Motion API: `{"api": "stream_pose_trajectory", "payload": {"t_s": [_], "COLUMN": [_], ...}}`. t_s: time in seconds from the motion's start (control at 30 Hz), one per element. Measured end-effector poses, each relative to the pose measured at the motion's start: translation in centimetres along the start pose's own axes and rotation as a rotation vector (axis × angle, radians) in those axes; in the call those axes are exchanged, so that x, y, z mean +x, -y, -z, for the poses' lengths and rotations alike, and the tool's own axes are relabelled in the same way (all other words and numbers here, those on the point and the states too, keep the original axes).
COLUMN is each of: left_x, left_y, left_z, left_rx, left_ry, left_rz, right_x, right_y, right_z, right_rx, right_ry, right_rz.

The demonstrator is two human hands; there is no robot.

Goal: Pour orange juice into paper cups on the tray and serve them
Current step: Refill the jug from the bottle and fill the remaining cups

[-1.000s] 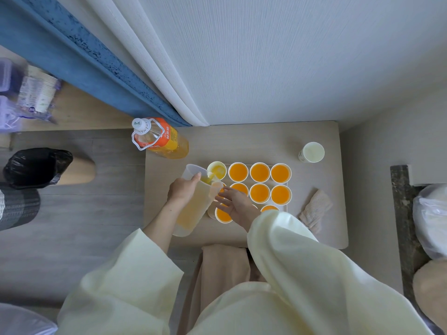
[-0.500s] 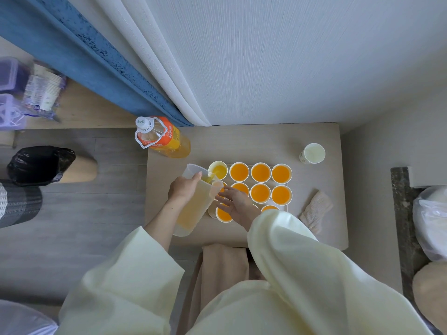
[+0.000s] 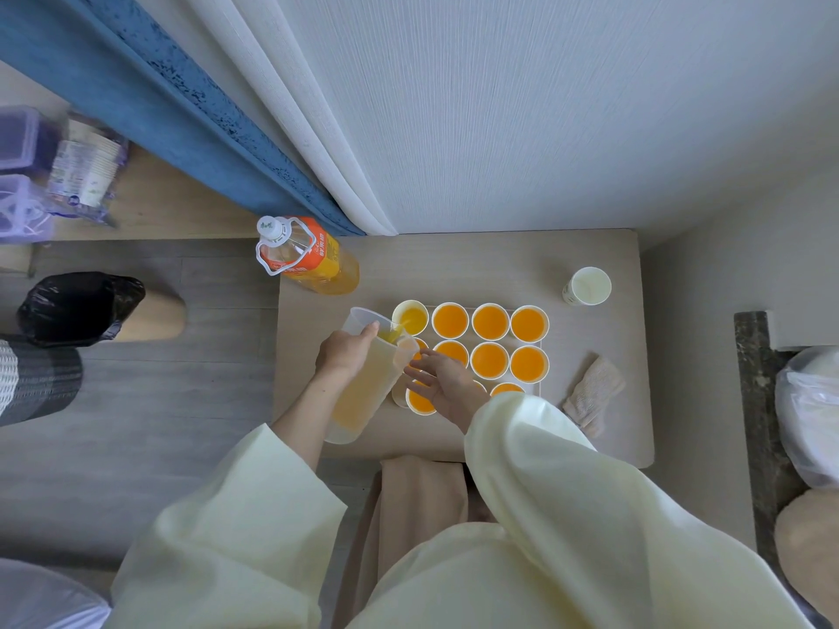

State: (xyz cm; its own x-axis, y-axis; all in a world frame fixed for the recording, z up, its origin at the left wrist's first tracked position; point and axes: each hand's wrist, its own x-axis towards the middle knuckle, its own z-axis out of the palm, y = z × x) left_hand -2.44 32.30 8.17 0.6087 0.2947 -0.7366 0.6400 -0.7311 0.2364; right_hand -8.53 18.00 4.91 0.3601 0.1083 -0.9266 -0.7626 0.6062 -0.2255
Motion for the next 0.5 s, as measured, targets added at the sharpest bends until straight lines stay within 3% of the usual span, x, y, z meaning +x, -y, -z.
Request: {"api": "stream_pose_trajectory", "payload": {"t_s": [0.5], "left_x": [-0.19], "left_y": [0.04], "left_z": [0.48], "left_rx": [-0.004], "left_ry": [-0.006], "left_rz": [0.002], "right_x": [-0.23], "right_y": [0.04], "right_z": [-0.34], "right_rx": [-0.002], "right_ry": [0.008], "right_rz": [-0.01]}}
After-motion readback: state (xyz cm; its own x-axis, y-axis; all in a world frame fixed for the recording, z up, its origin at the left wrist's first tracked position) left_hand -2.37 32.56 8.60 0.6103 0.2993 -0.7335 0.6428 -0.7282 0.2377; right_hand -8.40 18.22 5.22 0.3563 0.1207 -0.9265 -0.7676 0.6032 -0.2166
